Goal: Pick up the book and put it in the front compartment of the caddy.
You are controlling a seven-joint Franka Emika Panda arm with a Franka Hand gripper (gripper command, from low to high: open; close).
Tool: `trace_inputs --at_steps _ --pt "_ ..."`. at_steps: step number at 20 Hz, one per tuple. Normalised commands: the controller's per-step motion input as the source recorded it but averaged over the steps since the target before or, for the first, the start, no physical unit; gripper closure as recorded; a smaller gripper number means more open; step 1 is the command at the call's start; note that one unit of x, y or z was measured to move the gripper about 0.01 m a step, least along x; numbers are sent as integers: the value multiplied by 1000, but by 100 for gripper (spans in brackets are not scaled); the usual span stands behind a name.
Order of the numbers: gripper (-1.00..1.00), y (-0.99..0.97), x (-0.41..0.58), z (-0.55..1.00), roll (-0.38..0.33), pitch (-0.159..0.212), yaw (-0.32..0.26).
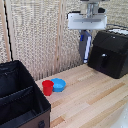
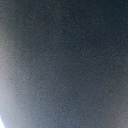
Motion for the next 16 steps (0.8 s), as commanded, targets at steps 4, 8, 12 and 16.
trace_inputs --at_steps 4,8,12,16 --pt "100 685 0 258 -1 -5 -172" --pt "100 666 0 290 0 -10 -178" --pt "100 534 -1 429 0 -36 -215" --pt "100 524 -21 424 0 -22 -204"
